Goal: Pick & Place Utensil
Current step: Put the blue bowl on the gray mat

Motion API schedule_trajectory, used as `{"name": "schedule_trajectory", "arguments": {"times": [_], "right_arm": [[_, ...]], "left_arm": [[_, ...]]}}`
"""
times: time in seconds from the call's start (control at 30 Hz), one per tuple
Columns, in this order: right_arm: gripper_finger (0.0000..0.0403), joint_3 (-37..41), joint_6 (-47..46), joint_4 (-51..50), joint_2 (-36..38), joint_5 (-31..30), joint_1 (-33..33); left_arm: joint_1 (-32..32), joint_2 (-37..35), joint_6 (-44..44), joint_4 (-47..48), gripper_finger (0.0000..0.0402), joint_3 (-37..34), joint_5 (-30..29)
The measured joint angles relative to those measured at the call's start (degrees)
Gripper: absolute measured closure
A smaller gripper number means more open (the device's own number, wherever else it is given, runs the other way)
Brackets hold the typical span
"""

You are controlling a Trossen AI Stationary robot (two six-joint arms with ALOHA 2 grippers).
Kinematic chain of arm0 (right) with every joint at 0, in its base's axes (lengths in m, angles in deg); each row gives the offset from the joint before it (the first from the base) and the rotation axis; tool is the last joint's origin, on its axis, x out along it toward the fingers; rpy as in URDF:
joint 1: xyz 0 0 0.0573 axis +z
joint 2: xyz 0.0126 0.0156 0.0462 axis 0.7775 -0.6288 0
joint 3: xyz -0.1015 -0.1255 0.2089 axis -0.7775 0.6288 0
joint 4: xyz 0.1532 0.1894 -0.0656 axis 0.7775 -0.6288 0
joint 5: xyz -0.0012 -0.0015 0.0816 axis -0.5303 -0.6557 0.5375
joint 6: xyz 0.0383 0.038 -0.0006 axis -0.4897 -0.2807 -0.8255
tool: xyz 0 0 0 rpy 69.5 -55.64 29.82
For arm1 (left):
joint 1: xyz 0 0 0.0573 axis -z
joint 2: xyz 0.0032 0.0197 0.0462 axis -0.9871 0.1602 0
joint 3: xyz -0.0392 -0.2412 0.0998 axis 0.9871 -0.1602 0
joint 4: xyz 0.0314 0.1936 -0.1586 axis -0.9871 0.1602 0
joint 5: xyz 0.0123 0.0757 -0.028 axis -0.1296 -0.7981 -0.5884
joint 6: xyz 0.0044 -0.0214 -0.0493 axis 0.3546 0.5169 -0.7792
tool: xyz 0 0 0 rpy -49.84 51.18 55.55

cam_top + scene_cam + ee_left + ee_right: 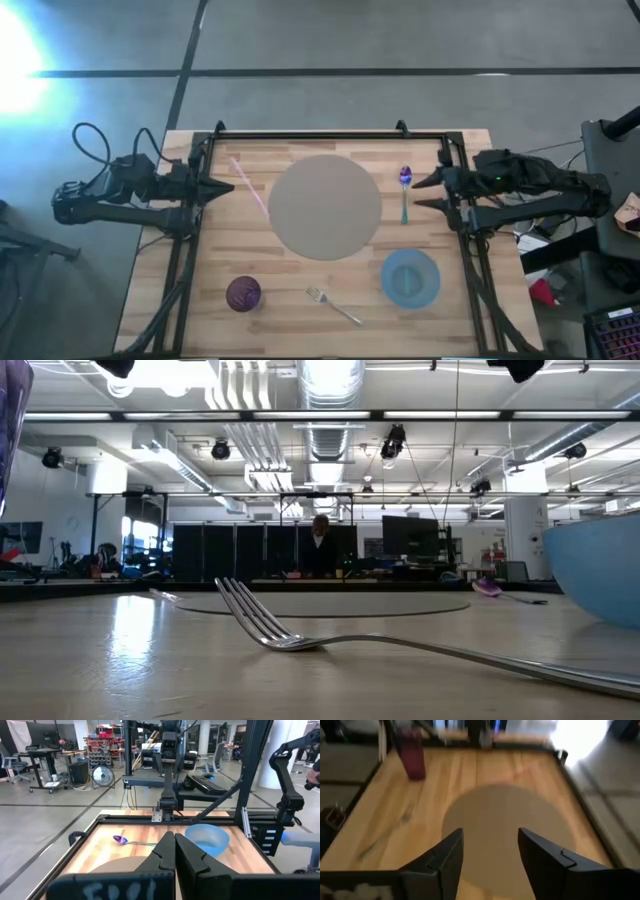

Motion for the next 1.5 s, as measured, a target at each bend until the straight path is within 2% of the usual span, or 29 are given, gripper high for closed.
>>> {"name": "schedule_trajectory", "arguments": {"times": [0.1,0.27,0.47,0.93,1.07,1.3,1.5], "right_arm": [[0.0213,-3.1,-2.6,-5.4,-3.3,0.5,0.0],[0.0217,-6.7,-3.7,-12.3,-8.9,7.0,0.0],[0.0217,-6.8,-5.1,-17.2,-15.9,10.8,1.2],[0.0215,-3.4,-4.8,-14.8,-28.1,10.6,9.7],[0.0215,-3.4,-4.7,-14.9,-31.2,7.8,11.6],[0.0213,-3.1,-3.2,-14.9,-36.0,4.5,13.3],[0.0211,-3.1,-2.7,-14.8,-40.0,4.4,13.2]], "left_arm": [[0.0,0.0,-0.6,0.8,0.0401,0.0,0.0],[0.0,0.2,-1.2,1.1,0.0401,0.0,0.0],[0.0,0.2,-1.6,1.1,0.0401,0.0,0.0],[0.0,0.2,-1.4,1.1,0.0401,0.0,0.0],[0.0,0.2,-1.4,1.1,0.0401,0.0,0.0],[0.0,0.2,-1.4,1.1,0.0401,0.0,0.0],[0.0,0.2,-1.4,1.1,0.0401,0.0,0.0]]}}
